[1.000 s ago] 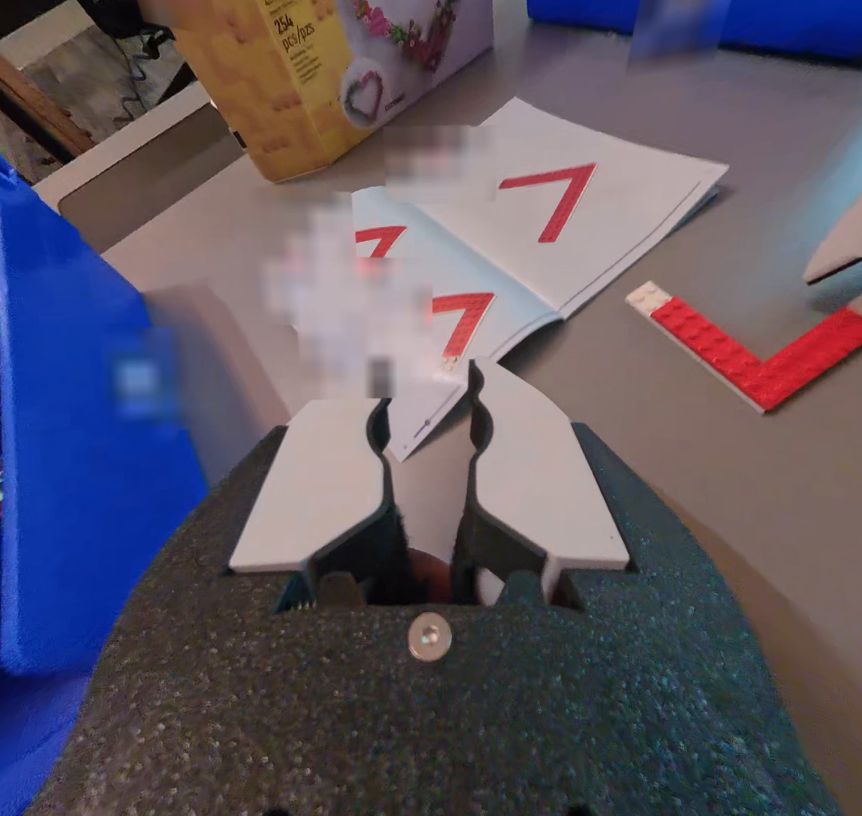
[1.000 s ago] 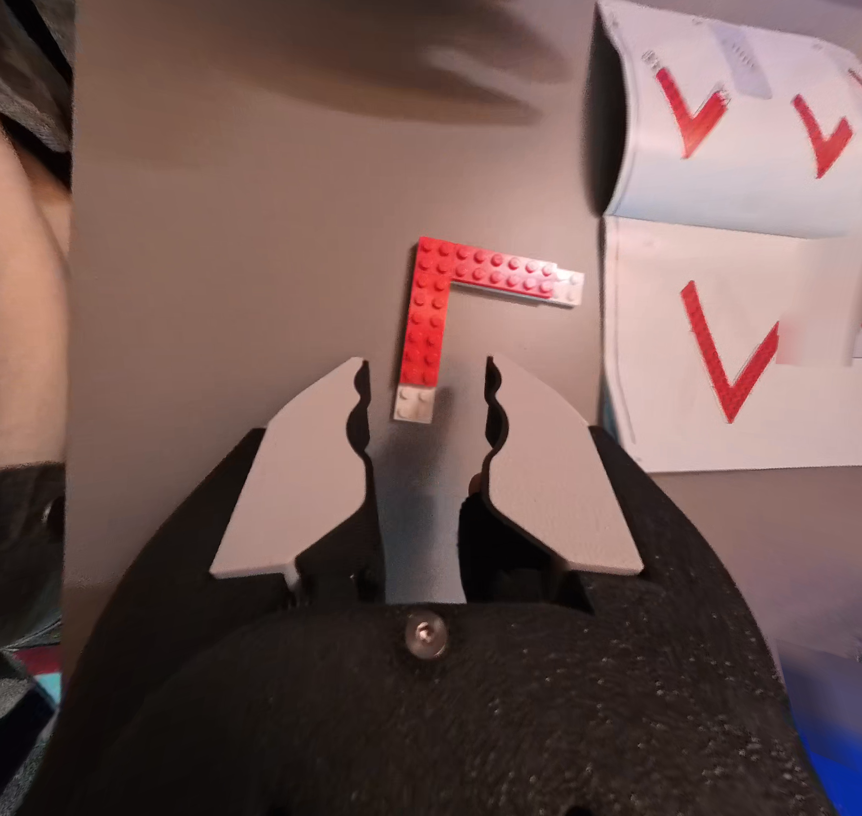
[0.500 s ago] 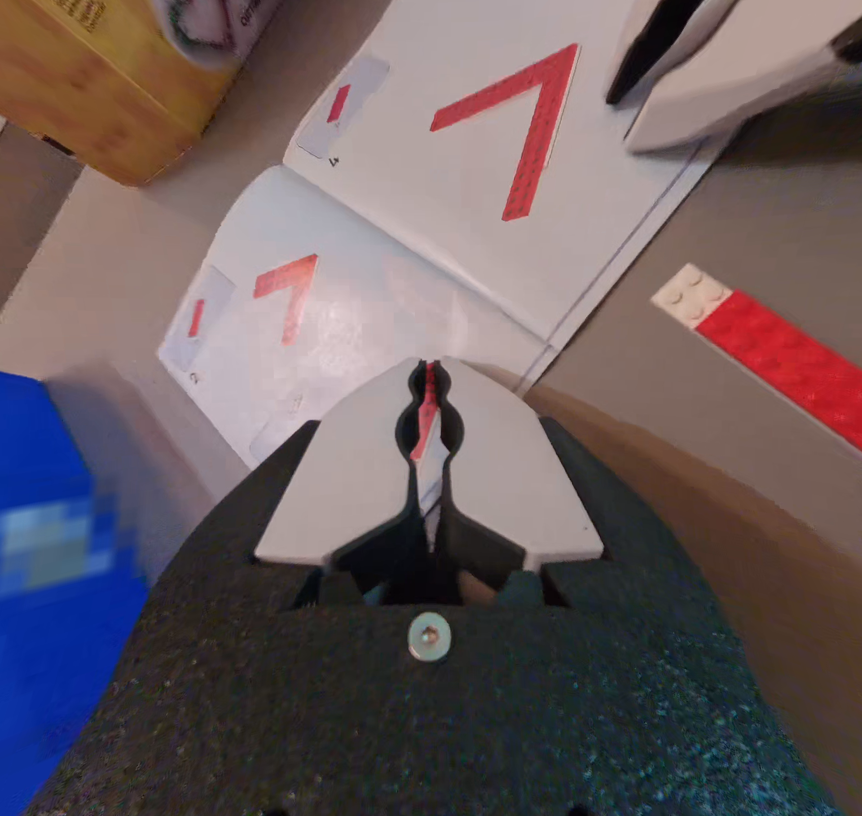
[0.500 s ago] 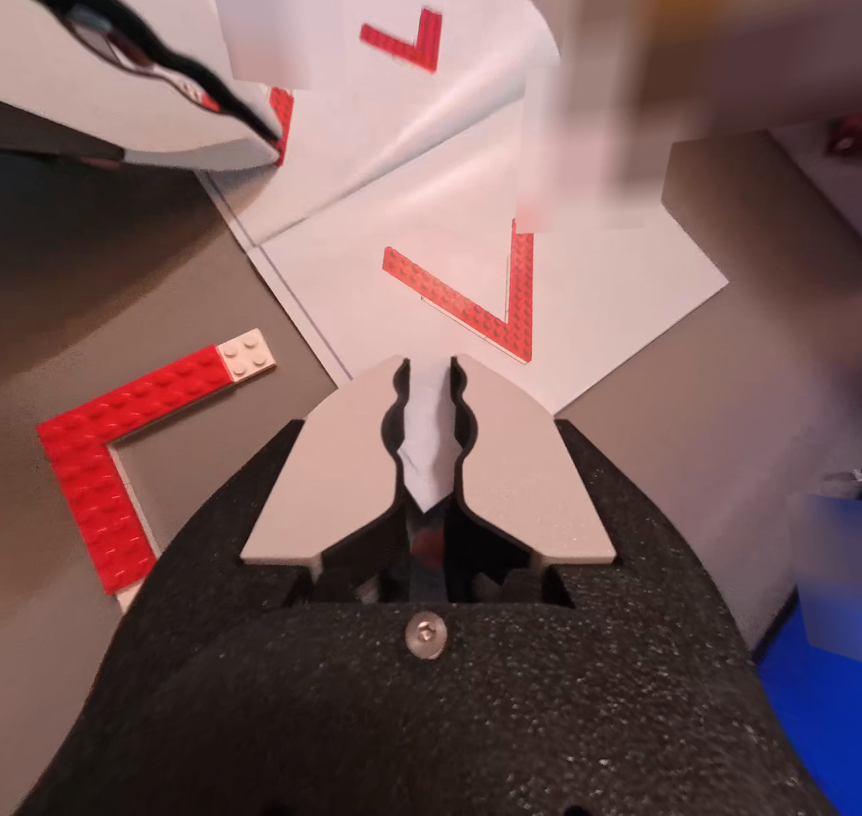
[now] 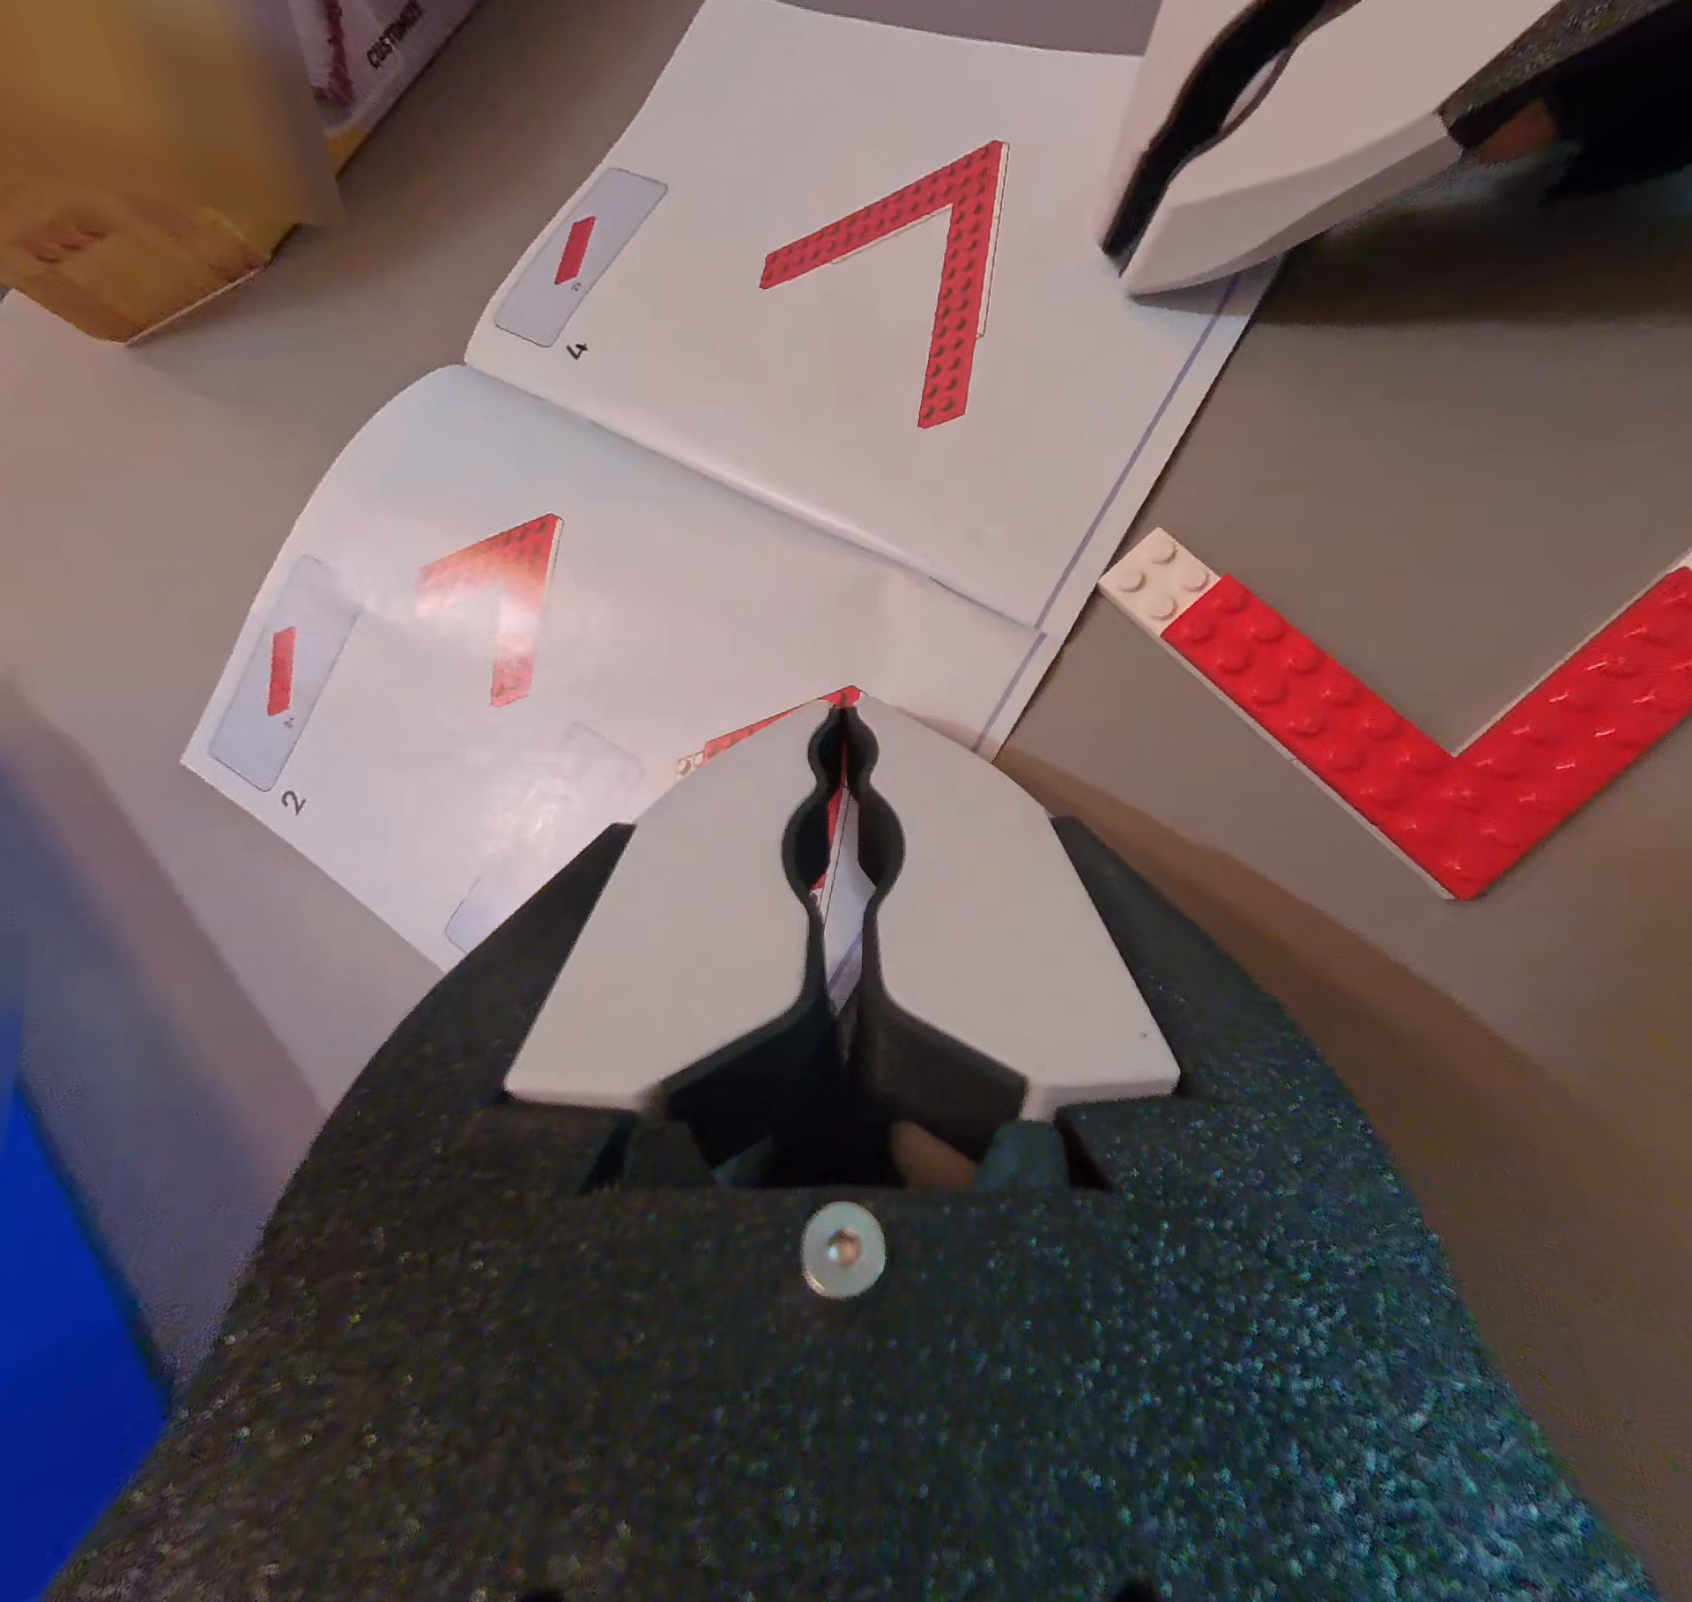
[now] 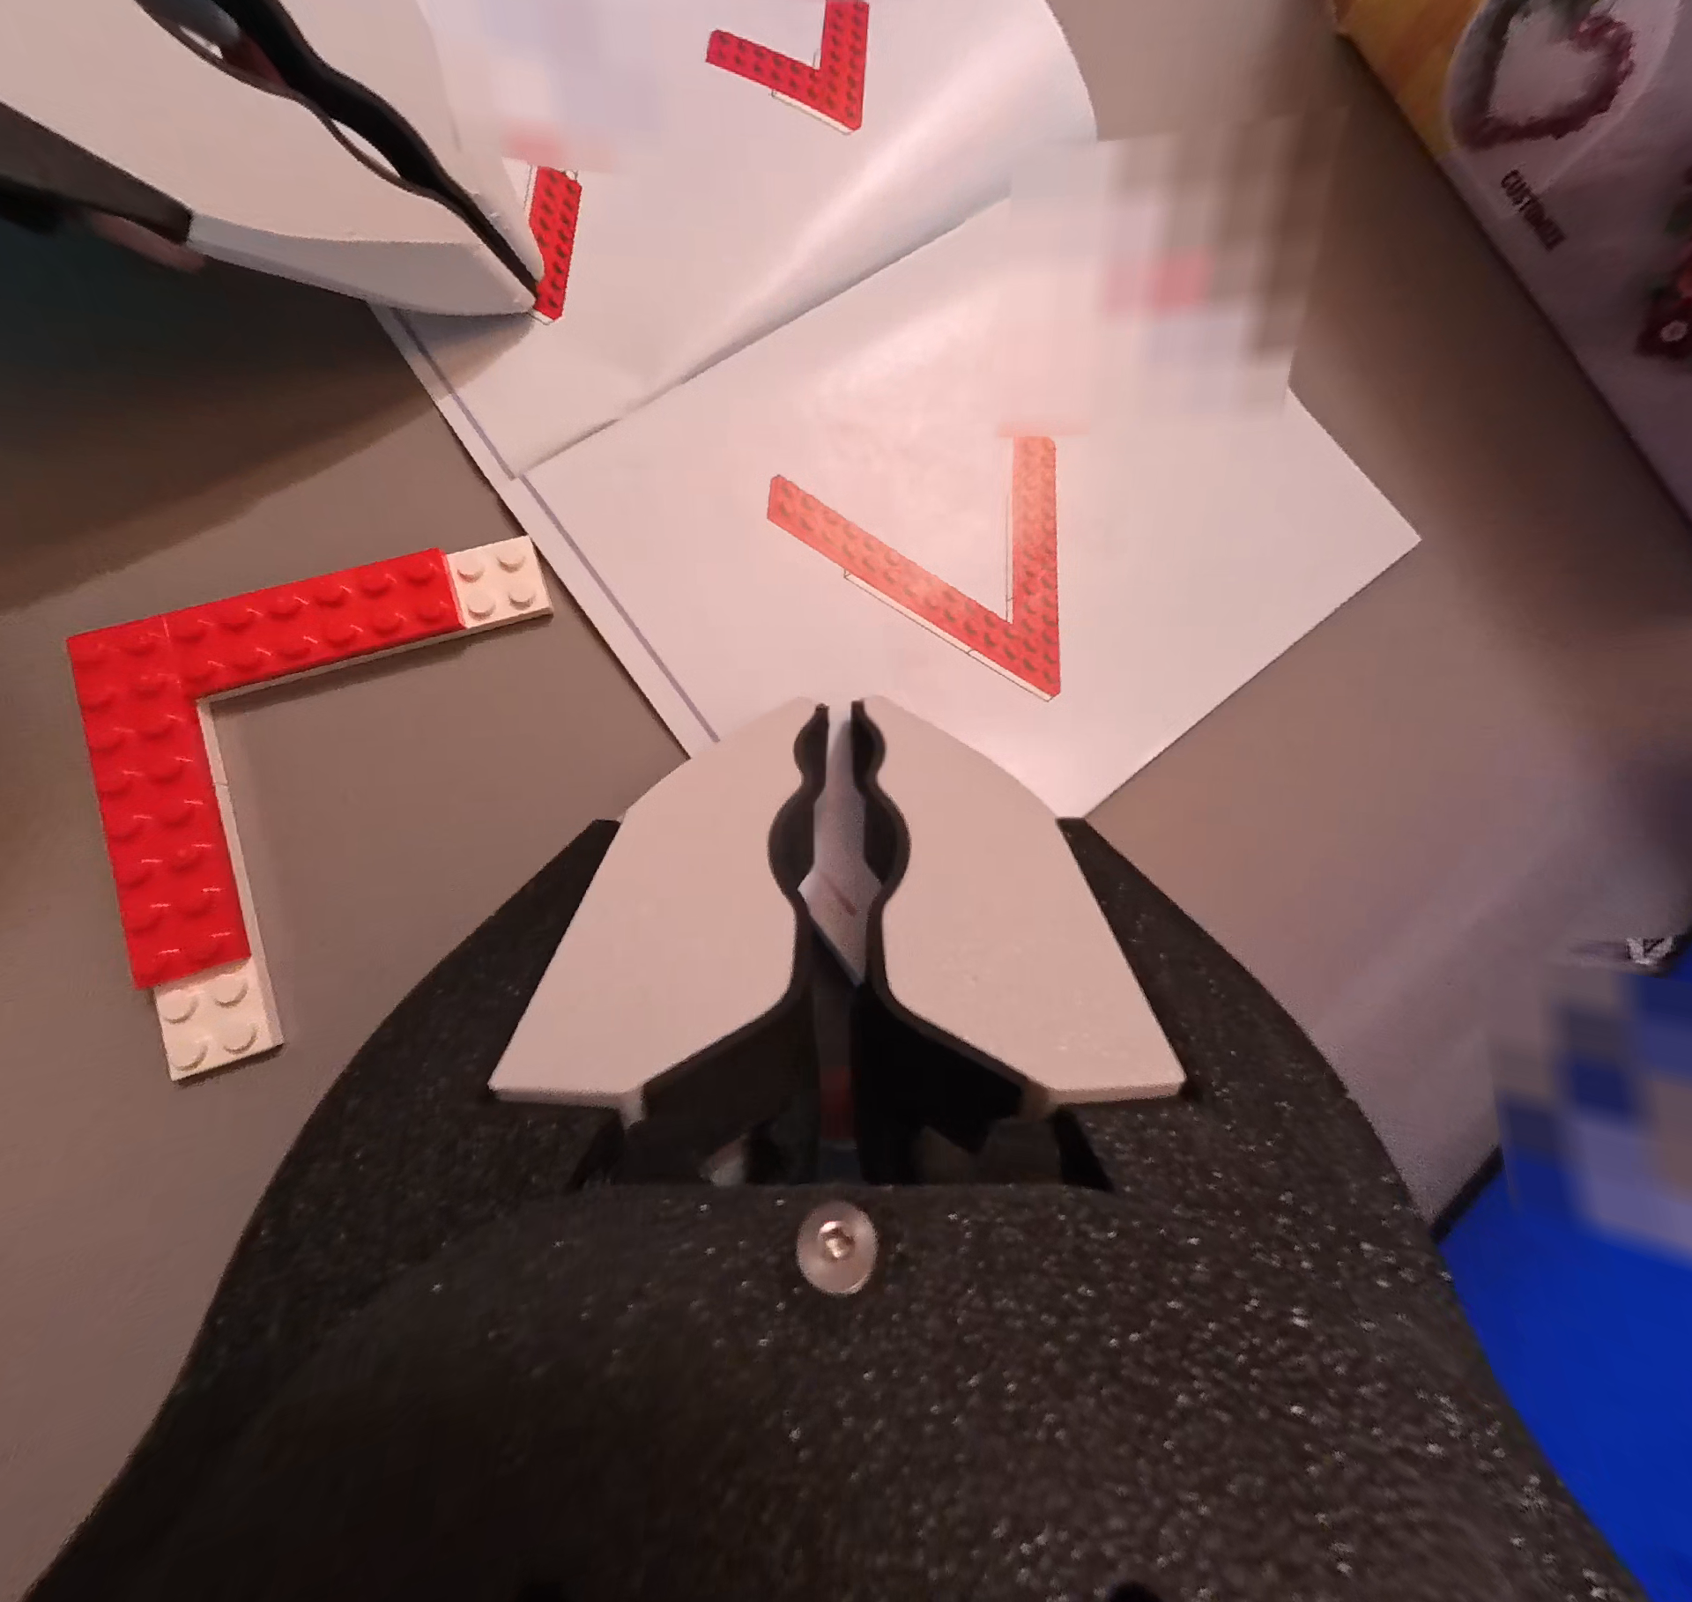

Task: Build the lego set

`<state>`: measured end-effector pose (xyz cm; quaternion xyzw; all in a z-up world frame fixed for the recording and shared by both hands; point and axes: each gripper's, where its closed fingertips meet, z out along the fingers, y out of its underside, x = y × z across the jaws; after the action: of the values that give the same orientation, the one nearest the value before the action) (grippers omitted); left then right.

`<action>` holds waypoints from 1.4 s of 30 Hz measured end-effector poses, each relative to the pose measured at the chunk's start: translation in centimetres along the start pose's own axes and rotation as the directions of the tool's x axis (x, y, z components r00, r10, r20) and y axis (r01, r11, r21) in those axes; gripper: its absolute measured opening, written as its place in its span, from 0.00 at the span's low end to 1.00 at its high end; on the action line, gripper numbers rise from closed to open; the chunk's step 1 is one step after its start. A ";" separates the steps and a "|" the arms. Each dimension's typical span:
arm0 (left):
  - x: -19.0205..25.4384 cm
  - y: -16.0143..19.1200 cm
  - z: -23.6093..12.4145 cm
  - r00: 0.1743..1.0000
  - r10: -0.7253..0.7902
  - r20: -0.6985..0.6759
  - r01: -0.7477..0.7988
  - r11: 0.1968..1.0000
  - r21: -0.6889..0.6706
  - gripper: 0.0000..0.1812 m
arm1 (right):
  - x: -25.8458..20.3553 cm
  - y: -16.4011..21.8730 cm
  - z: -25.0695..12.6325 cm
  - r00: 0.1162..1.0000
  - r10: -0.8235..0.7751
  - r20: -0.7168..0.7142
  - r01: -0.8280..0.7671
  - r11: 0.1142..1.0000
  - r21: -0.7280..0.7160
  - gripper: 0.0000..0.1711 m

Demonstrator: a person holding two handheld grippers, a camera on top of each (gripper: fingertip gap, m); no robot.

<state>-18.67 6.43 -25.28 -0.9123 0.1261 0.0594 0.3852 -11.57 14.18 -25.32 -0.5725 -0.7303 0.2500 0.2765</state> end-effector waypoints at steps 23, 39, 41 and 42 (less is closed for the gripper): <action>-0.2 0.0 0.0 0.999 -0.035 -0.029 0.036 0.999 0.041 0.02 | -1.8 -5.0 -4.4 0.998 -0.067 0.001 0.065 0.966 0.252 0.13; -0.3 -0.1 0.1 0.998 -0.042 -0.045 0.044 0.998 0.048 0.03 | 16.1 11.1 -16.5 0.994 0.098 0.057 -0.054 0.852 -0.521 0.17; -0.4 -0.1 0.0 0.998 -0.045 -0.047 0.047 0.998 0.049 0.03 | 15.8 12.5 -15.2 0.986 0.154 0.069 -0.085 0.808 -0.583 0.17; -0.4 -0.1 0.0 0.998 -0.046 -0.048 0.049 0.998 0.049 0.03 | 15.8 13.2 -14.6 0.982 0.176 0.067 -0.100 0.790 -0.605 0.17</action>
<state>-19.01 6.57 -25.20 -0.9063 0.1147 0.0257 0.4060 4.67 33.20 -21.93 -0.6662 -0.7431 0.0598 0.0180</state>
